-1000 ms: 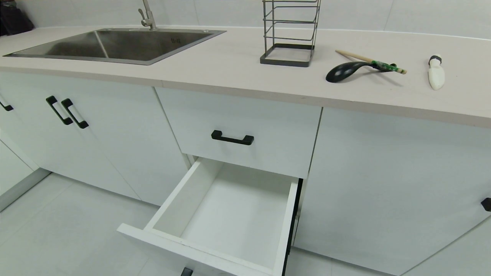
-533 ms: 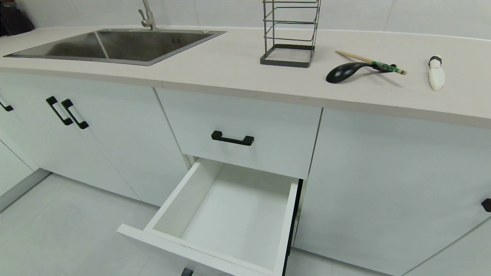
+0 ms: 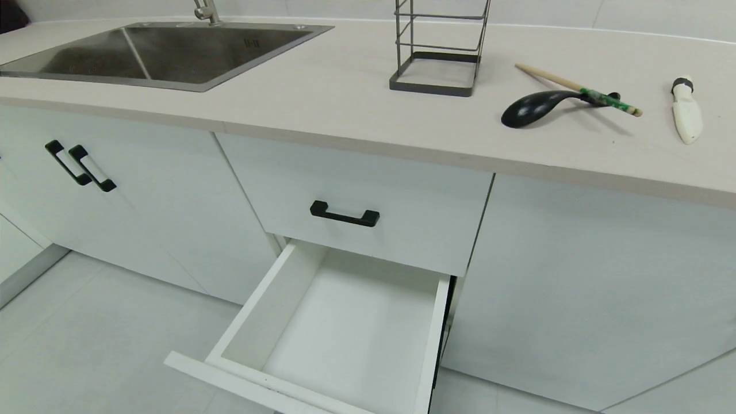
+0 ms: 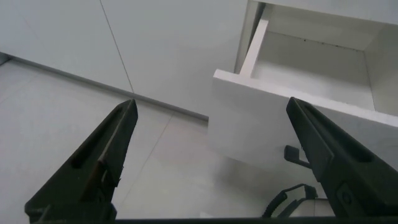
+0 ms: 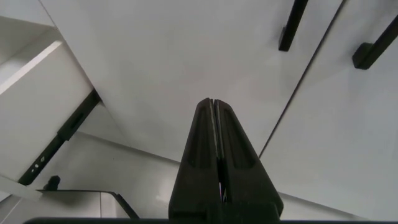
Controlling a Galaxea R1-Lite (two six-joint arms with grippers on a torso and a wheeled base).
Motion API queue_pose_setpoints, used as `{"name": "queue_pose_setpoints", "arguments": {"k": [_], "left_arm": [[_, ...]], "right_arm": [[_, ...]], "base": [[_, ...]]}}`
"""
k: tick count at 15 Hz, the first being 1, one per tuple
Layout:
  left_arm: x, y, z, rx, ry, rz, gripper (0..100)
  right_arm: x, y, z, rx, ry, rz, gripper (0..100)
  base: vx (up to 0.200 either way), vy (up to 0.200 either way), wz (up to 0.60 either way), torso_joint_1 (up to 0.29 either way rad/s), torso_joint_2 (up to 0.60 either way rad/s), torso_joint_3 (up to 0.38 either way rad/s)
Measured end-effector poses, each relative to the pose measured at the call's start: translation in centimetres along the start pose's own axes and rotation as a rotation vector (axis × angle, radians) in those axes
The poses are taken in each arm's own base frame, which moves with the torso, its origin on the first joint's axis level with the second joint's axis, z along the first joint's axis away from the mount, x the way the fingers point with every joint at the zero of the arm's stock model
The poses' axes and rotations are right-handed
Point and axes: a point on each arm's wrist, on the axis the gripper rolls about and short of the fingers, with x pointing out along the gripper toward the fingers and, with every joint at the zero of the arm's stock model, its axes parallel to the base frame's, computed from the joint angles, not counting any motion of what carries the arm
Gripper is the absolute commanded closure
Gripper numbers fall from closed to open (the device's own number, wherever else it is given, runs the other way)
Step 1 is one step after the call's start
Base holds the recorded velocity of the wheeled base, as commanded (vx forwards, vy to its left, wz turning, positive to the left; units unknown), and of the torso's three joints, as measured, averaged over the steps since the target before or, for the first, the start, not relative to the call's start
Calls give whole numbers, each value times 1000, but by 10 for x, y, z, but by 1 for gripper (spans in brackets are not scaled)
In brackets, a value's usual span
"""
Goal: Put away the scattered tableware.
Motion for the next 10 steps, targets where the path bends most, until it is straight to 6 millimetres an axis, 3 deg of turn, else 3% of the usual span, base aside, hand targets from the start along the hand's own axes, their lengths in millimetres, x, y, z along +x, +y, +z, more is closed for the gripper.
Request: {"name": "queue_pose_setpoints", "arguments": {"k": [6, 10], "left_arm": [[0, 0, 0, 0, -2, 0, 0], [0, 0, 0, 0, -4, 0, 0]], "right_arm": [[0, 0, 0, 1, 0, -1, 100], [0, 0, 0, 0, 0, 1, 100]], "base": [[0, 0, 0, 211, -578, -200], [0, 0, 0, 135, -481, -217]]}}
